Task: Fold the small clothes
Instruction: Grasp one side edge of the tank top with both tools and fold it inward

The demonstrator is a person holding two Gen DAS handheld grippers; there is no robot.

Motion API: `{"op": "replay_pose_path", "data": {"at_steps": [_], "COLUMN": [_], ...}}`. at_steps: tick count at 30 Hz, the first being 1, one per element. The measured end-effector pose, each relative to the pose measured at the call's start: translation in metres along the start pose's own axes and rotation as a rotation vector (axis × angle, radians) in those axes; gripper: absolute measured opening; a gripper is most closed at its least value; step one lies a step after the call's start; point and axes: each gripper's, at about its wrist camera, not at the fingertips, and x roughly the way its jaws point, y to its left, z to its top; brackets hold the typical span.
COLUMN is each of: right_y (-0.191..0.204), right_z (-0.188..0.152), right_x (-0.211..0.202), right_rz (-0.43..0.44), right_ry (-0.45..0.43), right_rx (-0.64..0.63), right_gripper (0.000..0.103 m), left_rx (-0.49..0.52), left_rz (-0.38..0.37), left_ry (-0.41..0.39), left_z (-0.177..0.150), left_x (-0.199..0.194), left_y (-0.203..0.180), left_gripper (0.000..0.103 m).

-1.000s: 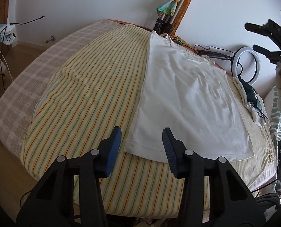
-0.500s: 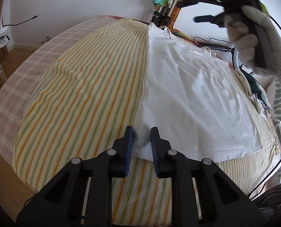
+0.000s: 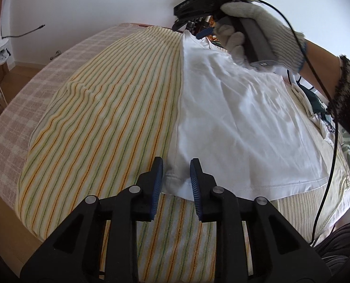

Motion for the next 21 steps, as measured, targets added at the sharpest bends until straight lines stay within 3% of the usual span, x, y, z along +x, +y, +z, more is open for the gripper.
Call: {"op": "replay_pose_path", "data": {"at_steps": [2,9,11,14,21], "right_y": [0.000,-0.004,-0.006,-0.012,-0.032], "right_z": [0.004,0.016,0.016,0.017,0.012], "right_x": [0.009,0.035,0.041,0.043,0.020], "right_rz": [-0.022,-0.069,-0.080,-0.063,0.015], "right_ry": [0.014,0.072,0.087,0.090,0.023], "right_rx": [0.002,0.001,0.000,0.013,0.044], "right_gripper": [0.062,0.043,0.023,0.008,0.002], "left_rx": [0.012,-0.006,-0.018,-0.021,0.018], "left_rz": [-0.001,-0.062,-0.077,-0.094,-0.141], "left_ry": [-0.003,-0.008,-0.011,-0.016,-0.049], "left_z": [0.001,0.005,0.006,0.008,0.018], "left_x": [0.001,0.002,0.000,-0.004,-0.024], "left_y": [-0.001,0.003,0.002,0.000,-0.023], "left_gripper": [0.009,0.005,0.005,0.005,0.004]}}
